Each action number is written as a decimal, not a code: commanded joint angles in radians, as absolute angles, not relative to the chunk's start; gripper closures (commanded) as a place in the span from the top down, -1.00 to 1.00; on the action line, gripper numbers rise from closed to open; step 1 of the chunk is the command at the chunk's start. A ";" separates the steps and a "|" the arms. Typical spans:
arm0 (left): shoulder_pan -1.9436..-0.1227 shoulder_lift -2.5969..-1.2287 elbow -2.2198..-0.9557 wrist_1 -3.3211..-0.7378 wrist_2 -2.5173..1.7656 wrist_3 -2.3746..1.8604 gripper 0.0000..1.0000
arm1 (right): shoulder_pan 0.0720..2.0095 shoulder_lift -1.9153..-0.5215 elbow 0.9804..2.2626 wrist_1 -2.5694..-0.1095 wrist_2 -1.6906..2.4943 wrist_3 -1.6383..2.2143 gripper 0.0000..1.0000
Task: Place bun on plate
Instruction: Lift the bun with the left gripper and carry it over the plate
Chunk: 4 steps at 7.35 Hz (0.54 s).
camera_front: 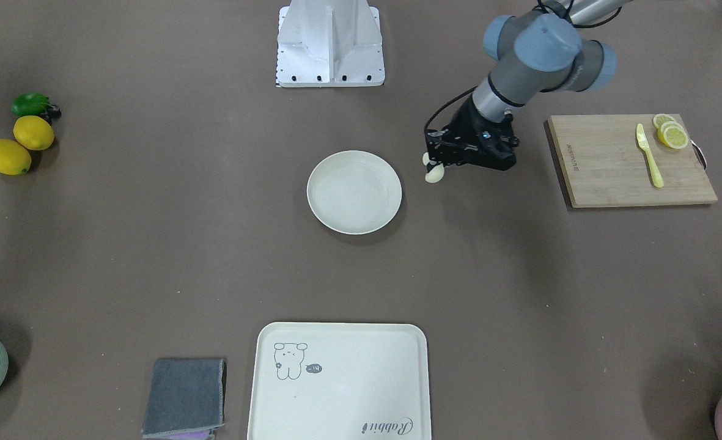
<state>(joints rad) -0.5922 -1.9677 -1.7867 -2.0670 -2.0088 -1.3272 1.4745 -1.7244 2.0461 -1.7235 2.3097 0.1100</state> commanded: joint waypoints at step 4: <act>-0.437 -2.131 -1.669 -2.039 -1.806 -1.430 -0.52 | 1.491 -1.758 2.039 -1.723 2.310 0.106 1.00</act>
